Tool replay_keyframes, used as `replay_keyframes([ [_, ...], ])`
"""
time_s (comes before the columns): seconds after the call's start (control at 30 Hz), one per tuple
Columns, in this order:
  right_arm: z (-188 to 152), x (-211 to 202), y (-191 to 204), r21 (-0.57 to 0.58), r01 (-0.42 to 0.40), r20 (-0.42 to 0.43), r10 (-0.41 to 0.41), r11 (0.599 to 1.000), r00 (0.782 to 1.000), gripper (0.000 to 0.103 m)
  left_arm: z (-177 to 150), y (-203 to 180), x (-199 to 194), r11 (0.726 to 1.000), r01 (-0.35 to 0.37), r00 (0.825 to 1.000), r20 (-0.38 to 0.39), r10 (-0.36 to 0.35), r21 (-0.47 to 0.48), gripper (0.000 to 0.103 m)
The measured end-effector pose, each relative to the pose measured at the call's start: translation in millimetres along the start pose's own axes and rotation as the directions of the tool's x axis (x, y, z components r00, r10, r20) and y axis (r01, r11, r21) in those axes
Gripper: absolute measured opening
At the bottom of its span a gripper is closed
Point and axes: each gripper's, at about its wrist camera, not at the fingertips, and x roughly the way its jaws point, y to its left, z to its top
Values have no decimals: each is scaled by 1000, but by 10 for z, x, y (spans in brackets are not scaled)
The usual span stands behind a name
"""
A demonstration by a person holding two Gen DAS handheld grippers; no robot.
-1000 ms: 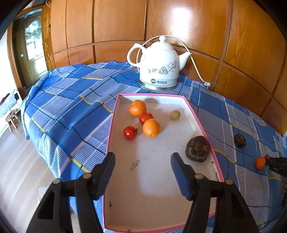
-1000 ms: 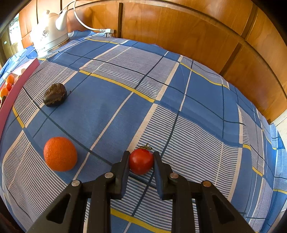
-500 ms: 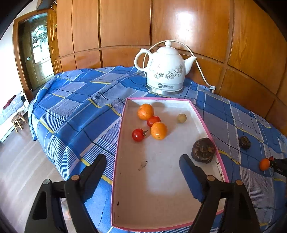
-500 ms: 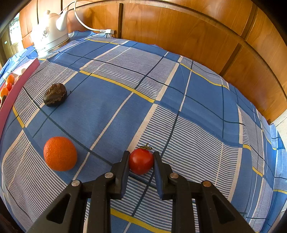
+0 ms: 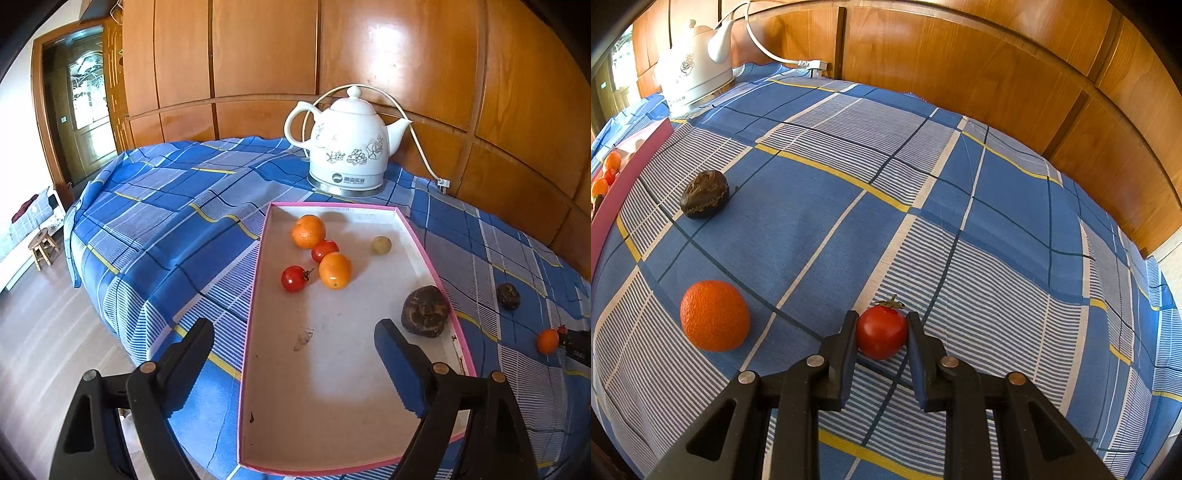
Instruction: Organize fruits
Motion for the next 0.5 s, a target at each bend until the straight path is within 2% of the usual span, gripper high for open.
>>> replay_keyframes([
  [0.5, -4, -2, 12, -4, 10, 1, -10, 1000, 1000, 25, 3, 62, -2, 1000, -3, 1000, -2, 3, -10, 89],
])
